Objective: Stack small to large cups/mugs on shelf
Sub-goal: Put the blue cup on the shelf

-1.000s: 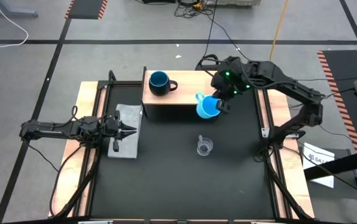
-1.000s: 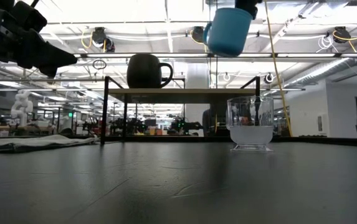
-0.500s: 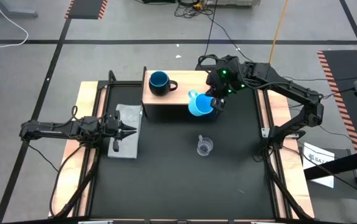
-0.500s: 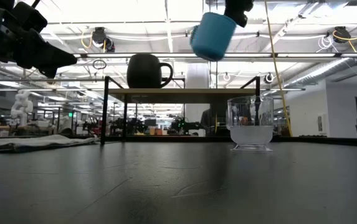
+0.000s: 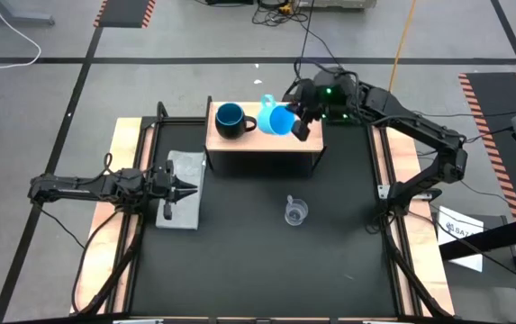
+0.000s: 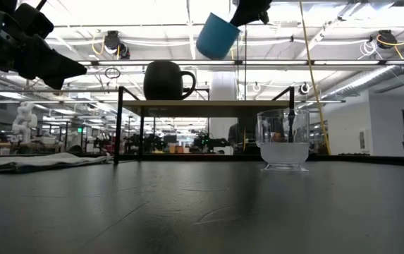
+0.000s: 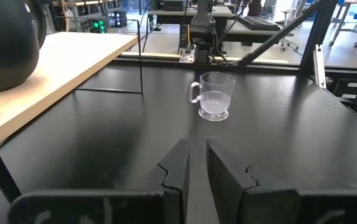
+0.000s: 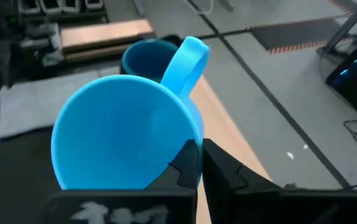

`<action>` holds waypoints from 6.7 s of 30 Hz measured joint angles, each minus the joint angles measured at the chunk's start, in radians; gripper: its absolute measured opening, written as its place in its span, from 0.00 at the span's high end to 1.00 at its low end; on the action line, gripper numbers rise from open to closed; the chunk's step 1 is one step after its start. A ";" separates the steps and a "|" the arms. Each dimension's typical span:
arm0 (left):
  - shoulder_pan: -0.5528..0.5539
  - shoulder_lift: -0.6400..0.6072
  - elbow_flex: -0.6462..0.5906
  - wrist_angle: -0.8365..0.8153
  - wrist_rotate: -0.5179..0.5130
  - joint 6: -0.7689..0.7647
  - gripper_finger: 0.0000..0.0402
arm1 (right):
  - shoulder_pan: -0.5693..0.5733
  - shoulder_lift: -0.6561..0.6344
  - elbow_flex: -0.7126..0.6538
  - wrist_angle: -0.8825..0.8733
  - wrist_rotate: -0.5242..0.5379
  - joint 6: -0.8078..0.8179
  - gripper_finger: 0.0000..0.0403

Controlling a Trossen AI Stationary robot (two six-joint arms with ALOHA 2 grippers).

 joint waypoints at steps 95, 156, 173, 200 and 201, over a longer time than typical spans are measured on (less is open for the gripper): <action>0.000 0.000 0.000 -0.051 -0.002 0.022 0.86 | -0.194 0.504 0.600 -0.554 -0.156 -0.249 1.00; 0.000 0.000 0.000 -0.070 -0.019 0.049 0.86 | -0.178 0.557 0.615 -0.672 -0.079 -0.238 1.00; 0.000 0.000 0.000 -0.064 -0.020 0.044 0.86 | -0.164 0.551 0.615 -0.645 -0.049 -0.268 1.00; 0.000 0.000 0.000 -0.074 -0.019 0.028 0.86 | -0.138 0.452 0.614 -0.513 -0.051 -0.228 0.75; 0.000 0.000 0.000 -0.074 -0.019 0.026 0.86 | -0.130 0.439 0.614 -0.489 -0.052 -0.226 0.75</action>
